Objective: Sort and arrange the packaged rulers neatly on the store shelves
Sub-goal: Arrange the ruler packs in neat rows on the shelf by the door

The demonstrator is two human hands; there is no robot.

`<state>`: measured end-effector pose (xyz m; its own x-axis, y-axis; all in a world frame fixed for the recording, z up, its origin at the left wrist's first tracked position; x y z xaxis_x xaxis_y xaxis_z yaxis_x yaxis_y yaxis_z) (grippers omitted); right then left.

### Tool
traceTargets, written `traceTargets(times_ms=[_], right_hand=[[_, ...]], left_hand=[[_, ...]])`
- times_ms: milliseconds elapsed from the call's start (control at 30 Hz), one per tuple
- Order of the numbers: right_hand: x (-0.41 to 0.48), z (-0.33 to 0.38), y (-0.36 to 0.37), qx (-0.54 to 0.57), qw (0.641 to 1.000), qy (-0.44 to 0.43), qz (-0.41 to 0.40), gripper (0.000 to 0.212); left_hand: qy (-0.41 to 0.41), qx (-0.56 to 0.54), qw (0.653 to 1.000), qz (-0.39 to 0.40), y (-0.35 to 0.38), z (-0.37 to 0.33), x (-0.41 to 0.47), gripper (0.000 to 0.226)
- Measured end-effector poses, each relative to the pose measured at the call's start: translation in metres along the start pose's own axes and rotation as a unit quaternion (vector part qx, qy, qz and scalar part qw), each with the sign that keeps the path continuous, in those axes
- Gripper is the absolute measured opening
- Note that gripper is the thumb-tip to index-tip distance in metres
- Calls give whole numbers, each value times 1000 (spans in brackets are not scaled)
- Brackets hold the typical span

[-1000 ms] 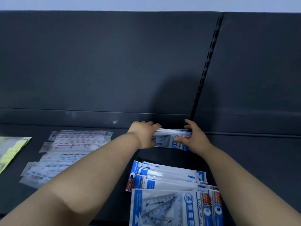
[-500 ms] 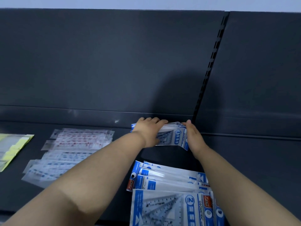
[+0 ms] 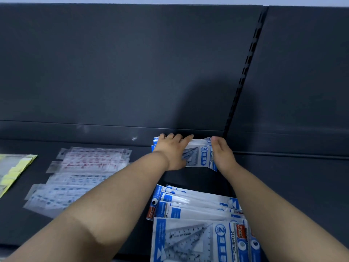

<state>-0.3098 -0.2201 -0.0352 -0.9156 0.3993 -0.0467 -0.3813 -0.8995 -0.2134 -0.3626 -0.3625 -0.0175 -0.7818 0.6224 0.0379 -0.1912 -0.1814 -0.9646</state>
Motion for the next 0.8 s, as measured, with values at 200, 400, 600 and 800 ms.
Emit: traceTargets(times_ms=[200, 400, 600, 800], right_hand=[[-11, 29, 26, -436, 864, -245, 58, 63], [-5, 24, 44, -590, 769, -228, 96, 65], [3, 27, 42, -585, 777, -171, 158, 44], [0, 20, 30, -618, 753, -115, 195, 62]], left_hand=[[6, -23, 1000, -10, 2, 2, 0, 77], [19, -11, 998, -59, 5, 12, -13, 75], [36, -23, 997, -58, -5, 16, -13, 70], [52, -40, 997, 29, 4, 13, -11, 88]])
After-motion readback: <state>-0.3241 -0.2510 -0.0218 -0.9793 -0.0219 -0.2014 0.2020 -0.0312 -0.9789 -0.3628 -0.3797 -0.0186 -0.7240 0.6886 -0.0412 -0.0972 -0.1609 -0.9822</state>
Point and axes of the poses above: each hand's wrist, its own x-axis towards the middle knuckle, its own y-axis out of the palm, z = x × y, the point moved 8 cm from there along x, towards the middle knuckle, and after that the axes turned 7 degrees about x, right-handed, at the moved point
